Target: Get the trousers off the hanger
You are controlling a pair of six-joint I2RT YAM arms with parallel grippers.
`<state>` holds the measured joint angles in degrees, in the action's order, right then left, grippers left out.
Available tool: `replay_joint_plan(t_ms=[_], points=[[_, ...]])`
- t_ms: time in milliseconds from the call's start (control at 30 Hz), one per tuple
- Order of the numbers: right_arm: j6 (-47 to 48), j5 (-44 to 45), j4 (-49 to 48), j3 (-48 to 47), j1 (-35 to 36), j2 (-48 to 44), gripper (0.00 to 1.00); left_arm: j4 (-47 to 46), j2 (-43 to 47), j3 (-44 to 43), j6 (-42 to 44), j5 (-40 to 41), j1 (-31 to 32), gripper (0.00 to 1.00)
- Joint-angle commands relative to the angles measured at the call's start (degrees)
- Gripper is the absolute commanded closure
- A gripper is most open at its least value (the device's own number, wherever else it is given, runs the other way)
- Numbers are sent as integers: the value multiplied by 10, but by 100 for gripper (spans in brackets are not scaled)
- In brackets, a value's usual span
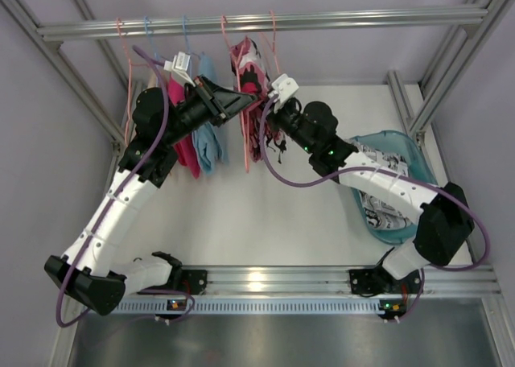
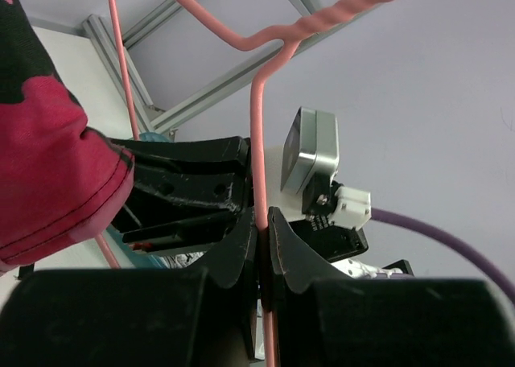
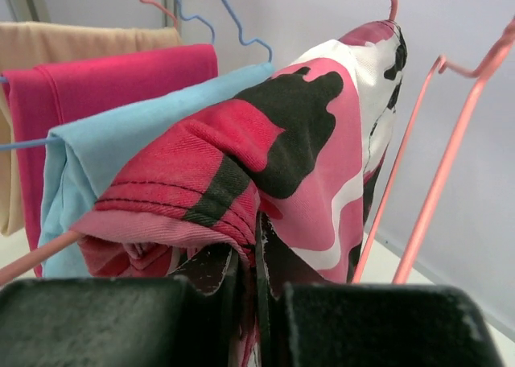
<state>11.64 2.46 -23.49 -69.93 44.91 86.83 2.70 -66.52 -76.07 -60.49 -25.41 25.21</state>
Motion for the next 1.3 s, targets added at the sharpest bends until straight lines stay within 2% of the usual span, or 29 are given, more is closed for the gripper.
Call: replay_joint_plan(t_ms=[0,167,467,533,567,867,1033,1100,1267], points=[[-41,-2,-14,-54,-25,-31,100,-110,30,-33,27,-10,2,100],[-11,-11,-5,-52,-32,-51,100,-113,26,-31,20,-10,2,100],[14,-69,-52,15,-26,-34,100,-119,11,-53,1,-17,2,100],[16,-69,-68,21,-22,-22,94,-119,7,-60,2,-17,3,100],[18,-65,-72,22,-19,-18,87,-118,6,-63,2,-18,3,100],[32,-40,-111,16,3,15,51,-119,-9,-75,-12,-13,3,100],[31,-27,-134,13,11,29,43,-119,-15,-79,-18,-12,2,100],[26,-10,-146,12,15,35,36,-118,-18,-82,-18,-13,3,100],[17,-17,-172,16,19,41,34,-118,-21,-87,-18,-12,3,100]])
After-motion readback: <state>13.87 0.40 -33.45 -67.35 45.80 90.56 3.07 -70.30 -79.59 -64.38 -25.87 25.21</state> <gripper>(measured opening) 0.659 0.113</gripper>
